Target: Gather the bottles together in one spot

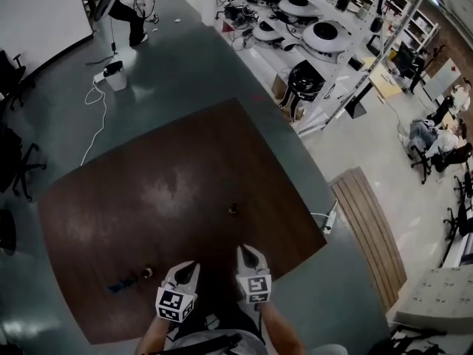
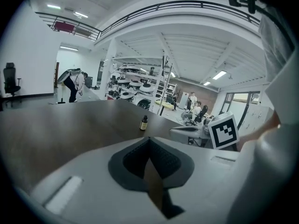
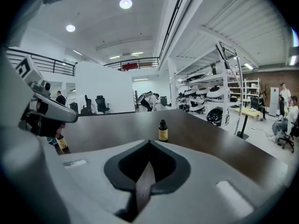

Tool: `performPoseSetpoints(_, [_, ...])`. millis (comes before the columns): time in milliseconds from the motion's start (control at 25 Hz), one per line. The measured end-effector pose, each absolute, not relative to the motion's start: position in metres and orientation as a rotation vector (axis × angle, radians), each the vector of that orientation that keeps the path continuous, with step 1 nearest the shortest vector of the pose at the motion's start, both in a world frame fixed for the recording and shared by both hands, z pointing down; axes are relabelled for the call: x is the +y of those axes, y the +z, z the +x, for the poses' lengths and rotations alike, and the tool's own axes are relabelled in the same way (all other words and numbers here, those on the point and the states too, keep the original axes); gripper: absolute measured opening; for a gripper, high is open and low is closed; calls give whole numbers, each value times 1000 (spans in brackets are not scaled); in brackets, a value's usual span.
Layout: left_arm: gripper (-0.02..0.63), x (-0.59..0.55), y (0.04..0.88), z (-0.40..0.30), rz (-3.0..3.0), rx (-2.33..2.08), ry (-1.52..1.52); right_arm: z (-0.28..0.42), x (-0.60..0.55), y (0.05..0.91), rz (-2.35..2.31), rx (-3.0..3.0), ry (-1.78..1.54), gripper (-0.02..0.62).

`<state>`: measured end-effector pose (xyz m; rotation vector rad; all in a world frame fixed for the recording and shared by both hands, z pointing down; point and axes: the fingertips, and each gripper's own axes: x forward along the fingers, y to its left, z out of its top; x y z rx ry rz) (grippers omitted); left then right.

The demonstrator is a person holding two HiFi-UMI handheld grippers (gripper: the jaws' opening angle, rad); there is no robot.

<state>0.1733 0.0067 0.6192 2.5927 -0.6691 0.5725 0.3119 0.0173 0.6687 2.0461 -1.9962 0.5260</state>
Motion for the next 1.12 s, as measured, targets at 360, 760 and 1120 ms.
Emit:
performPoseSetpoints(360, [0,1,643,184,2527,-683,614,322,-3,681,2001,-2042,545,2])
performPoseSetpoints(760, [0,1,650,186,2509,-707,624,338,-37,684,1996,-2063,513,101])
performPoseSetpoints(1120, [0,2,648,187,2503,-700,638,349,-81,701,1936,-2066,520,178])
